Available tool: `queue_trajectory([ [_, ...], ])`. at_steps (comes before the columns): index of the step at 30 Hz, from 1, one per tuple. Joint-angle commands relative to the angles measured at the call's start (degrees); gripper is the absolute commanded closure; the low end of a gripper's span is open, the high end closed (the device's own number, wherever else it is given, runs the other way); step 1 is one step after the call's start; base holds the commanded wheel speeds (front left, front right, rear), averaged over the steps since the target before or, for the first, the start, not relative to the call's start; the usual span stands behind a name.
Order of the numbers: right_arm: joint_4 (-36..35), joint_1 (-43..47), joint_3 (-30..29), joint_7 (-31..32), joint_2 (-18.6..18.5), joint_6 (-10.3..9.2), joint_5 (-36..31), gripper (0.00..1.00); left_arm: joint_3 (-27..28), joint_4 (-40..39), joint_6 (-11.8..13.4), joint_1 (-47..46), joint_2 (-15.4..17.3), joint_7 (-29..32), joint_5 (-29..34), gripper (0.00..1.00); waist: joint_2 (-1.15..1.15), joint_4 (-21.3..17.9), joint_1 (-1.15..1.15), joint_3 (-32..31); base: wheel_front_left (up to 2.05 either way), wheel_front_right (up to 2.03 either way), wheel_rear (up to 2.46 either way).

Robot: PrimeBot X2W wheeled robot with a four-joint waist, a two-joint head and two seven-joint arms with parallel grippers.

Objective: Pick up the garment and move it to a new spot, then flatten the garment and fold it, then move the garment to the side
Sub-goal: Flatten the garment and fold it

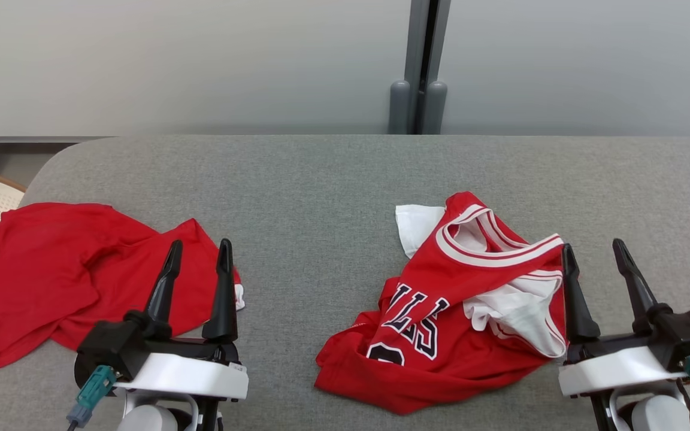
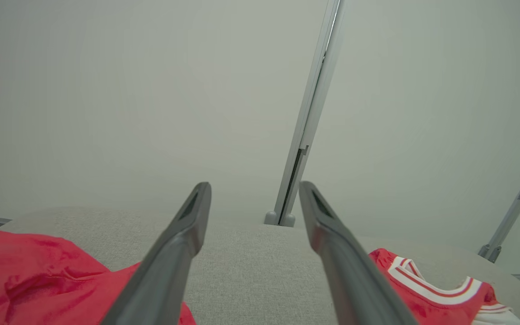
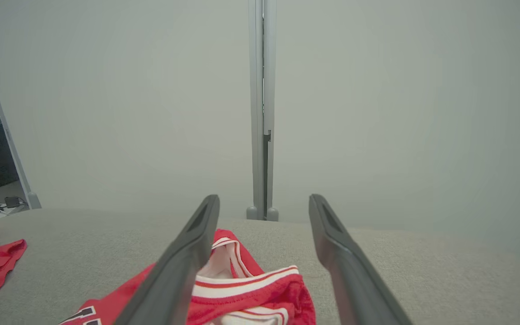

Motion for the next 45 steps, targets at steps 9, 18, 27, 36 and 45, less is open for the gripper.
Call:
queue_trajectory([
  [9, 1.6, -3.5, 0.3, 2.1, 0.4, -0.02, 1.0, 0.0, -1.7, 0.1, -0.4, -1.2, 0.2, 0.0, -0.1, 0.0, 0.0, 0.4, 0.0, 3.3, 0.0, 0.0, 0.0],
  [18, 9.3, -16.4, 5.2, 15.9, -6.0, -0.03, 6.0, 0.0, -3.2, -0.7, -0.3, -4.2, 0.2, 0.0, -0.9, 0.0, 0.0, 3.6, 0.0, 9.7, 0.0, 0.0, 0.0],
  [27, 14.9, -23.2, 12.2, 23.3, -15.6, -0.03, 3.9, 0.0, -5.7, -0.8, 0.5, -6.8, 0.2, 0.0, -3.1, 0.0, 0.0, 7.6, 0.0, 13.9, 0.0, 0.0, 0.0],
  [36, 17.6, -28.3, 15.5, 21.5, -18.4, -0.03, 6.1, 1.0, -6.6, -0.8, 0.6, -8.3, 0.2, 0.0, -3.8, 0.0, 0.0, 9.1, 0.0, 16.3, 0.0, 0.0, 0.0],
  [45, 19.7, -36.7, 10.9, 17.3, -20.2, -0.03, 8.2, 1.0, -7.0, -0.1, 0.9, -8.3, 0.2, 0.0, -4.1, 0.0, 0.0, 9.1, 0.0, 15.3, 0.0, 0.0, 0.0],
])
